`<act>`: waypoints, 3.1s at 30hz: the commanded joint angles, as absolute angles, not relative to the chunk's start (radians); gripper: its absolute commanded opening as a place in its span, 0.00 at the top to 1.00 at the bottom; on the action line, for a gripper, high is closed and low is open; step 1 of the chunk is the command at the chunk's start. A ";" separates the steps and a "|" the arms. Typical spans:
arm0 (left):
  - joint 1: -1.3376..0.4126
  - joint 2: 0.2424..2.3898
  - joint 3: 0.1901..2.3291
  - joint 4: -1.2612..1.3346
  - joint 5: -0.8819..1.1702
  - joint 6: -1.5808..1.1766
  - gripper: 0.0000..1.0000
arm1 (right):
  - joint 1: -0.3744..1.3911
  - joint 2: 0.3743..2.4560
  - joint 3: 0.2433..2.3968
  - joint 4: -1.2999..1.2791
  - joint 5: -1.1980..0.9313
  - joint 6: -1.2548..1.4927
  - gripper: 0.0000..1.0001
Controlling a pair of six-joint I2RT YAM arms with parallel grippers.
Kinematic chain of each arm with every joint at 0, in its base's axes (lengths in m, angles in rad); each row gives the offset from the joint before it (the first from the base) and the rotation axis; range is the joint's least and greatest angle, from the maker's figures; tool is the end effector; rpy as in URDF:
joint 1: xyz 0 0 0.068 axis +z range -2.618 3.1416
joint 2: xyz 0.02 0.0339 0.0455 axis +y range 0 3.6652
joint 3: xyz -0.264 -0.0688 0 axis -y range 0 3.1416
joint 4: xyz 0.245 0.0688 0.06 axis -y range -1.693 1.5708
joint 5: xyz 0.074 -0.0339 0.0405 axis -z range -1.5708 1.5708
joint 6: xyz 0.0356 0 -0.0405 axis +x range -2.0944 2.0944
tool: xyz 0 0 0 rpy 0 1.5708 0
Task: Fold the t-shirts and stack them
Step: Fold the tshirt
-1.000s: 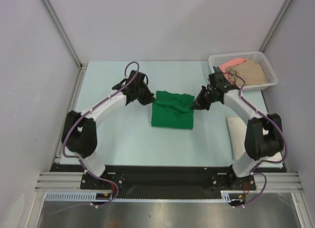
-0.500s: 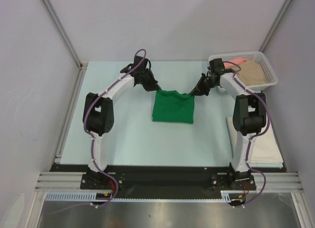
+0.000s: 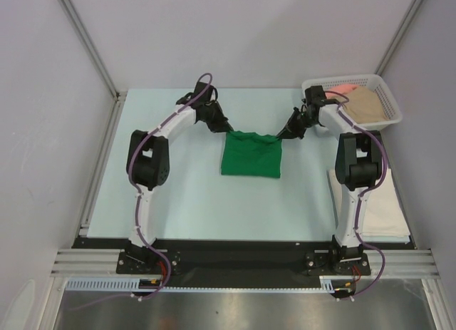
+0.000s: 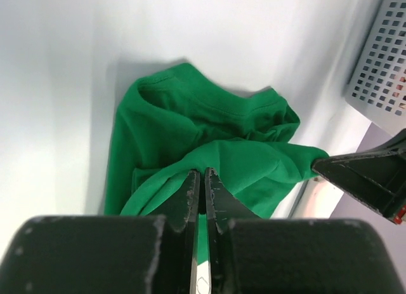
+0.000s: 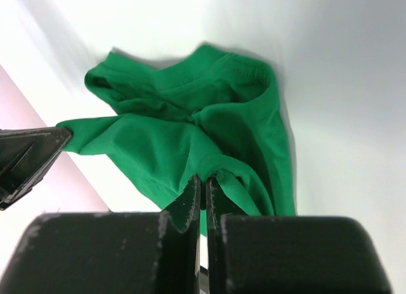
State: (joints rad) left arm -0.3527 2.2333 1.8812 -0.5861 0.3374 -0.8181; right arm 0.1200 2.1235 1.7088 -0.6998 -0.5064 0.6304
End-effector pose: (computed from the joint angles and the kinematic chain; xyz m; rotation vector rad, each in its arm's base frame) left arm 0.4620 -0.1826 0.2067 -0.4702 2.6282 -0.8605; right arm 0.4480 0.0714 0.2000 0.5372 2.7171 0.9008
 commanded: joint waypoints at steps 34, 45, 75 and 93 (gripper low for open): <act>-0.462 2.126 1.663 -0.130 0.388 -0.618 0.69 | 0.250 2.065 1.700 -0.532 -0.305 0.364 0.82; -0.376 2.282 1.716 -0.129 0.379 -0.634 0.71 | 0.221 2.206 1.764 -0.564 -0.206 0.298 0.84; -0.435 1.884 1.761 -0.549 -0.048 -0.278 0.32 | 0.224 1.993 1.967 -1.043 -0.004 0.287 0.25; -1.209 1.540 0.960 -0.017 -0.459 0.436 0.26 | 0.025 1.460 1.410 -0.977 -0.267 0.319 0.07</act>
State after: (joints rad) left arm -1.1809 1.4769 0.9615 -0.1787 -0.3721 0.1944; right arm 0.0383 1.5383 1.4418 -1.0031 -0.2138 0.3172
